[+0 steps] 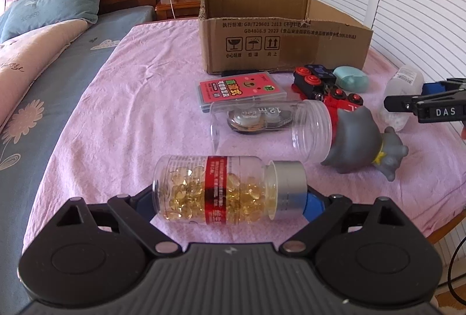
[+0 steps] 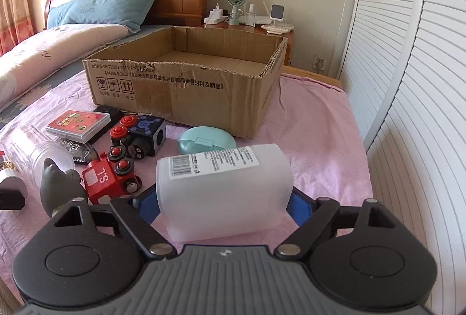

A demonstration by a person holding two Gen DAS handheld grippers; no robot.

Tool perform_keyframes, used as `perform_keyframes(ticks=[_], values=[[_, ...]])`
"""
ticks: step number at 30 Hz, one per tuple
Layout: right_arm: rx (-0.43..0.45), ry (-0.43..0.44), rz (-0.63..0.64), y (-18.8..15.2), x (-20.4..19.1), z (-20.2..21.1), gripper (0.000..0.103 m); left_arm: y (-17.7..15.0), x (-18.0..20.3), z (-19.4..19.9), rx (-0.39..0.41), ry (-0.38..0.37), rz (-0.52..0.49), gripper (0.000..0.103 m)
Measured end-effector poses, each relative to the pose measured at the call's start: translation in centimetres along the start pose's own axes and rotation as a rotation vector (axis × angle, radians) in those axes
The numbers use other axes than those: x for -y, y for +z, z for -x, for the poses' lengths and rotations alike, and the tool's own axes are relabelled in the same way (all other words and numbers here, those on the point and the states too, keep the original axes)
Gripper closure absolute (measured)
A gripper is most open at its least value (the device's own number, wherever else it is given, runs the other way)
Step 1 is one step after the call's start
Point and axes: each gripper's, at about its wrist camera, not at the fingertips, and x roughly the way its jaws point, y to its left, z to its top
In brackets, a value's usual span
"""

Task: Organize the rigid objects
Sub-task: 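Place the capsule bottle in the cardboard box with the left gripper while the right carries the jug over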

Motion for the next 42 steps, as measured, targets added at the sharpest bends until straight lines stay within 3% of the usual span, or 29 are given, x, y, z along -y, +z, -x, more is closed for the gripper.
perform_keyframes(ticks=[7,11,25,35,42], values=[[-0.124,-0.137,-0.033,1.1,-1.1,0.7,0.016,0.6,-0.4,-0.2,-0.036,-0.024,-0.035,0.01],[-0.152,-0.117,-0.07,1.6,-0.9,1.1,0.016,1.0,-0.7,0.1,-0.046,-0.041,-0.072,0.01],[-0.167,-0.079,-0.011,3.5,-1.2,2.5,0.016,4.5,-2.2,2.5,-0.082,-0.104,-0.186,0.01],[-0.097,0.004,0.029,10.4,-1.3,2.6,0.016,15.1,-1.5,2.6,0.007,-0.146,-0.256,0.01],[-0.101,0.026,0.018,15.5,-0.9,-1.1,0.016,23.9,1.1,-3.6,-0.002,-0.146,-0.309,0.01]])
